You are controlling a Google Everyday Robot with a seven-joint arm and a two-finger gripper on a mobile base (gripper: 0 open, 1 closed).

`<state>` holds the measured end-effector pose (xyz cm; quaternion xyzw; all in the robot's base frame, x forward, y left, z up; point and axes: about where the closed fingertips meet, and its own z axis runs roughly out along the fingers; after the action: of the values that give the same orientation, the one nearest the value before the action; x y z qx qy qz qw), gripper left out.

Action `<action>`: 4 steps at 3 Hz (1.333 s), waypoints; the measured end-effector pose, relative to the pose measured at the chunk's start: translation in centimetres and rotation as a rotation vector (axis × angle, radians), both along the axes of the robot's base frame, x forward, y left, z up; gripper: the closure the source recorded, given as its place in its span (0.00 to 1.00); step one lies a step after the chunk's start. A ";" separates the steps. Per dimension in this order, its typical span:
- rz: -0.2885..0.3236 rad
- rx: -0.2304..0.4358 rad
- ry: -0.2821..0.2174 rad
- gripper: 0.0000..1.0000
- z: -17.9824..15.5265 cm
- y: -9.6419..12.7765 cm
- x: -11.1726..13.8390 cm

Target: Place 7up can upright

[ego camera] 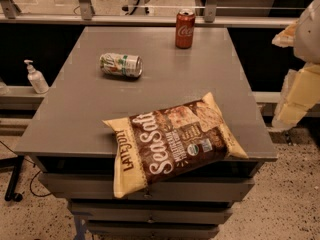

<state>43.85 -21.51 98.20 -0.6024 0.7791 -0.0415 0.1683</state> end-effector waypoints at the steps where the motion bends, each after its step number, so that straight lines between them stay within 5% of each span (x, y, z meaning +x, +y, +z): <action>1: 0.000 0.000 0.000 0.00 0.0 0.0 0.0; 2: 0.063 0.025 -0.033 0.00 0.7 4.1 2.9; 4: 0.173 0.093 -0.131 0.00 3.6 17.2 10.7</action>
Offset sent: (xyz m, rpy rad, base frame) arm 0.0817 0.1120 0.0168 0.0695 -0.0750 0.1742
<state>54.50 -4.32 101.77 -0.6548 0.7128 -0.0297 0.2495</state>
